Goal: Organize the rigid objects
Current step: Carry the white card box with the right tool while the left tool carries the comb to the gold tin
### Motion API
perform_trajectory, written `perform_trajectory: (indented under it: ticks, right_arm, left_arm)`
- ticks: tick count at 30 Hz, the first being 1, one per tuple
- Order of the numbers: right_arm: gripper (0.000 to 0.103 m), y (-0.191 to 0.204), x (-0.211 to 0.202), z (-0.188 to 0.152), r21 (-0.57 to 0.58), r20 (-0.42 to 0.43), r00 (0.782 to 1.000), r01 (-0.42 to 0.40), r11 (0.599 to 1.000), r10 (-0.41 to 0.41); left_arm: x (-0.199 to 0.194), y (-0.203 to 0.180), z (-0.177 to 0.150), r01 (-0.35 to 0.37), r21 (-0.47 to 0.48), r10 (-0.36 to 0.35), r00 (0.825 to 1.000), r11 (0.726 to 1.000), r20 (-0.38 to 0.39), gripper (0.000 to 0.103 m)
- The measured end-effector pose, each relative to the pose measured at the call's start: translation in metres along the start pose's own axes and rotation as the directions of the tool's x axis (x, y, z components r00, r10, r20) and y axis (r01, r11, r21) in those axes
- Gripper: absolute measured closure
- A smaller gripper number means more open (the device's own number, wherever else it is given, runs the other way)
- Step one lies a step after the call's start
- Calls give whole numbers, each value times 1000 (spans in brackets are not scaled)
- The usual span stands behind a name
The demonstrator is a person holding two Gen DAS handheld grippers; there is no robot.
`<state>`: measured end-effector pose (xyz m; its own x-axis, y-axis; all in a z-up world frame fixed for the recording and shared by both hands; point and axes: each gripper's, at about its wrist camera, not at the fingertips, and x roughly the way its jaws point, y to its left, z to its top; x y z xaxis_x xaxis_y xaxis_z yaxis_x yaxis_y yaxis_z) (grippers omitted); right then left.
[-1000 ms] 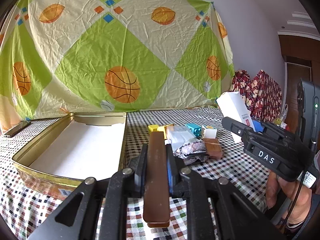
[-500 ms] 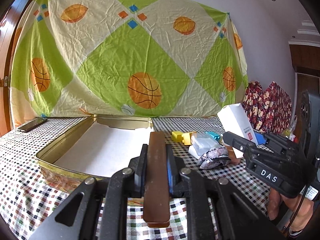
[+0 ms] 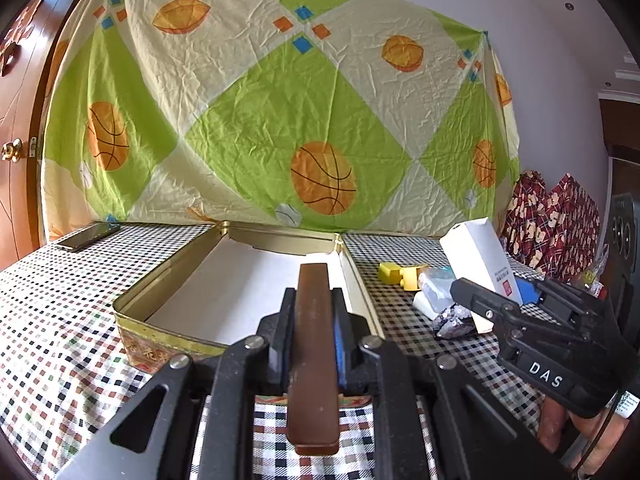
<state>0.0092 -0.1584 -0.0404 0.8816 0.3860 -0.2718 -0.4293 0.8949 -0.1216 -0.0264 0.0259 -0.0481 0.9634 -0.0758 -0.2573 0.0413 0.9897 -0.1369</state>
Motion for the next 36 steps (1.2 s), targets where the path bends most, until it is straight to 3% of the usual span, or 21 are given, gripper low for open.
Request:
perform_trajectory:
  ticks: [17,29,36]
  right_arm:
    - [60,19,10,7,-13,-34,997,-71,997,70]
    - [60,29,19,22,-33,-45,993,-114,993,112]
    - [60,31,32,33,-11,-95,982,-164,986,162]
  left_arm:
    - [12,22,-1,-64,-41,60,994,997,-95,89]
    - [16,30,13,-89,-23,85,989,996,-124,89]
    - [28,35,21,-99,-11,95,980,995,-174,89]
